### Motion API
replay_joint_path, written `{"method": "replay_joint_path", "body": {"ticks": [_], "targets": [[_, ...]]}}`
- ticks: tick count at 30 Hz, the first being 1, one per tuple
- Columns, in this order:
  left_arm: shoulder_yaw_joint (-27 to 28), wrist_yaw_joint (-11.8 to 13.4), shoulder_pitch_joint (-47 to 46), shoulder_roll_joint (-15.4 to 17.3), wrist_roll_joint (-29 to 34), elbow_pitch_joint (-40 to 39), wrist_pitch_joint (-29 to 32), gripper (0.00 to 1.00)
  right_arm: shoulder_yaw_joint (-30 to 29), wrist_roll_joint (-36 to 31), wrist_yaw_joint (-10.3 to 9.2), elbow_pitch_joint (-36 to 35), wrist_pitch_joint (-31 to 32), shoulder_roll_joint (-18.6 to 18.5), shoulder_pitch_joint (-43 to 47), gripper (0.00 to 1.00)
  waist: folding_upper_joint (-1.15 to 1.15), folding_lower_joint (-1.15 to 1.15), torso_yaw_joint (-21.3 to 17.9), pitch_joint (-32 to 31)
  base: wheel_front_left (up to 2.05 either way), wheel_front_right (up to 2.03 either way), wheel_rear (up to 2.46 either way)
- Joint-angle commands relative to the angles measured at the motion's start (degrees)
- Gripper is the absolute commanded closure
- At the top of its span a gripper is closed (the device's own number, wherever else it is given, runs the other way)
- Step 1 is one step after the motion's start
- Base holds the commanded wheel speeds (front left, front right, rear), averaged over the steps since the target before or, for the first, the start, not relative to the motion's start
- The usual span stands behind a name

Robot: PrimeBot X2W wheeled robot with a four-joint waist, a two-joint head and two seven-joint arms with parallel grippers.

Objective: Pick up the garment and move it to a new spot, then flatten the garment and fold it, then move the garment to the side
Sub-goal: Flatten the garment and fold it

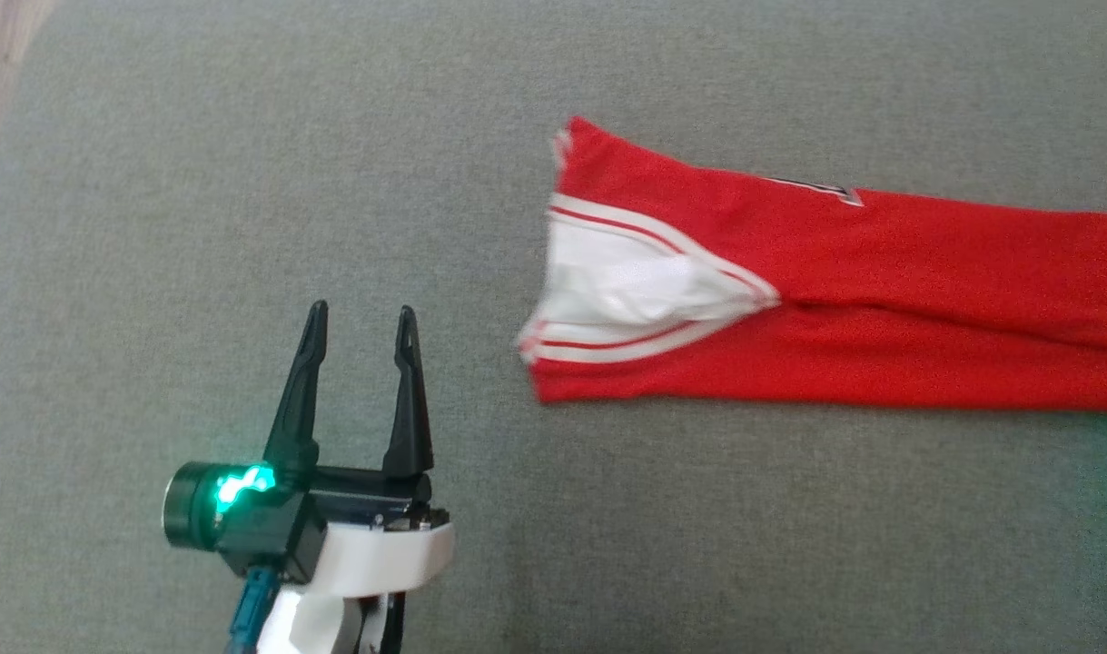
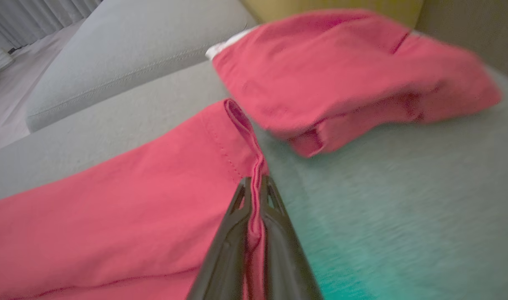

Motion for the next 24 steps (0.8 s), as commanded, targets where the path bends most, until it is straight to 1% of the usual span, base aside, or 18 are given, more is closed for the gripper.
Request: {"method": "replay_joint_path", "body": {"ticks": [1, 4, 6, 9, 11, 14, 17, 19, 21, 22, 23, 24], "targets": [[2.58, -0.41, -0.12, -0.19, 0.69, -1.5, -0.29, 0.0, -0.55, 0.16, -0.04, -2.15, -0.04, -3.65, 0.61, 1.0, 0.0, 0.0, -0.37, -0.36, 0.0, 0.0, 0.0], [3.81, -1.88, 0.48, -0.99, 1.68, -1.11, -0.29, 0.0, -1.27, 0.76, -0.04, -4.32, 1.22, -6.63, 0.31, 1.0, 0.0, 0.0, -0.92, -1.0, 0.0, 0.0, 0.0], [4.62, -2.65, 0.86, -1.46, 2.24, -0.79, -0.29, 0.0, -0.59, 1.97, -0.04, -7.52, 2.24, -7.68, -0.12, 1.0, 0.0, 0.0, -1.3, -1.58, 0.0, 0.0, 0.0], [5.58, -3.71, 1.52, -2.22, 2.77, -0.39, -0.29, 0.0, 1.57, 5.51, -0.04, -15.33, 4.81, -6.35, -1.12, 1.0, 0.0, 0.0, -1.78, -2.49, 0.0, 0.0, 0.0], [5.89, -4.5, 1.86, -2.7, 3.0, 0.04, -0.29, 0.0, 3.56, 7.63, -0.04, -21.44, 6.82, -3.94, -1.56, 1.0, 0.0, 0.0, -1.89, -3.03, 0.0, 0.0, 0.0], [6.14, -5.46, 2.12, -3.26, 3.48, 0.66, -0.29, 0.0, 7.27, 11.83, -0.04, -30.67, 10.15, 1.65, -1.71, 1.0, 0.0, 0.0, -1.85, -3.63, 0.0, 0.0, 0.0], [6.25, -6.31, 2.04, -3.7, 3.82, 0.91, -0.29, 0.0, 11.95, 12.04, -0.04, -36.17, 12.64, 6.14, -2.1, 1.0, 0.0, 0.0, -1.22, -3.92, 0.0, 0.0, 0.0], [6.29, -6.8, 1.9, -3.94, 3.99, 0.98, -0.29, 0.0, 15.25, 11.34, -0.04, -37.17, 13.64, 9.1, -2.68, 1.0, 0.0, 0.0, -0.58, -3.97, 0.0, 0.0, 0.0], [6.28, -7.18, 1.82, -4.12, 4.23, 0.98, -0.29, 0.0, 18.71, 10.34, -0.04, -36.38, 14.08, 11.33, -3.47, 1.0, 0.0, 0.0, 0.17, -3.82, 0.0, 0.0, 0.0], [6.28, -7.36, 1.78, -4.2, 4.35, 0.98, -0.29, 0.0, 20.11, 9.94, -0.04, -35.4, 13.81, 12.35, -3.94, 1.0, 0.0, 0.0, 0.54, -3.73, 0.0, 0.0, 0.0], [6.18, -7.66, 1.73, -4.32, 4.55, 1.1, -0.29, 0.0, 23.18, 8.98, -0.04, -33.0, 12.96, 13.82, -4.82, 1.0, 0.0, 0.0, 1.36, -3.49, 0.0, 0.0, 0.0], [6.09, -7.8, 1.7, -4.38, 4.62, 1.22, -0.29, 0.0, 24.83, 8.77, -0.04, -31.62, 12.51, 14.44, -5.17, 1.0, 0.0, 0.0, 1.79, -3.36, 0.0, 0.0, 0.0]]}}
